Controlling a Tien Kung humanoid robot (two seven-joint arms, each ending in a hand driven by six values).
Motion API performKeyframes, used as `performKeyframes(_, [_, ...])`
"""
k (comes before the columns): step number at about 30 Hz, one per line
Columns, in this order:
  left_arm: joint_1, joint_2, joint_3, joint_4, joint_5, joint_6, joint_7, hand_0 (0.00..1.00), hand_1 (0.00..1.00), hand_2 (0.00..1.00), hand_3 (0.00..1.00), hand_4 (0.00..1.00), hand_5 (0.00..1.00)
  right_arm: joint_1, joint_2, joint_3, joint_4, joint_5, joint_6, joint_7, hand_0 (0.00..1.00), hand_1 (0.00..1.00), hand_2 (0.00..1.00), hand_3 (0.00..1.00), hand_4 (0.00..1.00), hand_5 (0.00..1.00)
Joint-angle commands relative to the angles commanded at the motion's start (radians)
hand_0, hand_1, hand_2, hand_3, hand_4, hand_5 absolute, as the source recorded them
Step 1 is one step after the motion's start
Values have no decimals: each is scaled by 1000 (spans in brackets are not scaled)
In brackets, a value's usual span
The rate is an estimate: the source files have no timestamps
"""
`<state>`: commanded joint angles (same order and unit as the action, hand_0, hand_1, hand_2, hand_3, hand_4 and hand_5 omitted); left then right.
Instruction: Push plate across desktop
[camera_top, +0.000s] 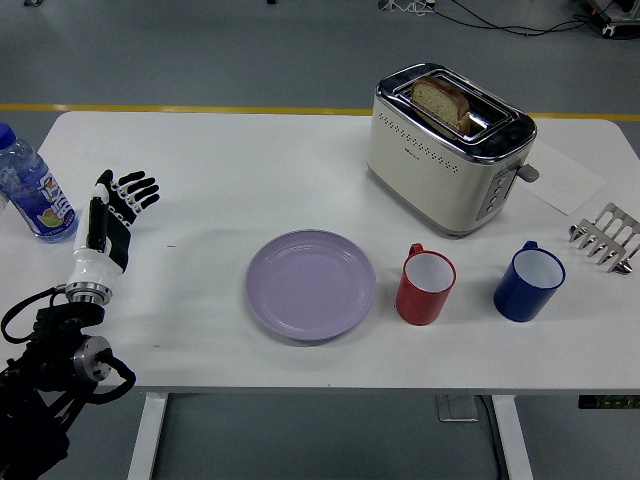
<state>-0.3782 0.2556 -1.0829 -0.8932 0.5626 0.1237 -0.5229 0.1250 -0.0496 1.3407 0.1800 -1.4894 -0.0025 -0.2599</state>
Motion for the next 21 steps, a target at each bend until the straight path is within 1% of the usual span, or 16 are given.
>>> performKeyframes(1, [9,15,-10,0,9,2,3,688,684,637,578,505,998,0,0,1,0,0,0,0,692,679,697,612,495,223])
performKeyframes(2, [14,23,-15,-1,13,3,5,690,698,648,594,507,998,-1,0,1,0,-1,-1,0,692,679,697,613,496,224])
performKeyframes(5, [32,50,-39,4,36,2,19,690,698,648,594,507,998,-2,0,2,0,1,-3,0,692,679,697,613,496,224])
performKeyframes(8, [44,63,-57,12,50,-3,32,690,698,648,594,507,998,-4,1,5,0,-2,-4,-1,692,679,697,613,496,224])
performKeyframes(9, [49,67,-63,15,52,-5,37,710,714,663,601,510,998,-5,1,6,0,-6,-4,-2,691,679,697,613,496,224])
performKeyframes(16, [70,67,-93,30,62,-13,44,708,718,669,603,512,998,-7,1,10,0,-13,-6,-4,690,680,697,613,495,223])
performKeyframes(21, [70,64,-111,34,64,-14,41,708,721,670,601,515,998,-2,2,7,0,-11,-7,-5,690,679,698,614,495,223])
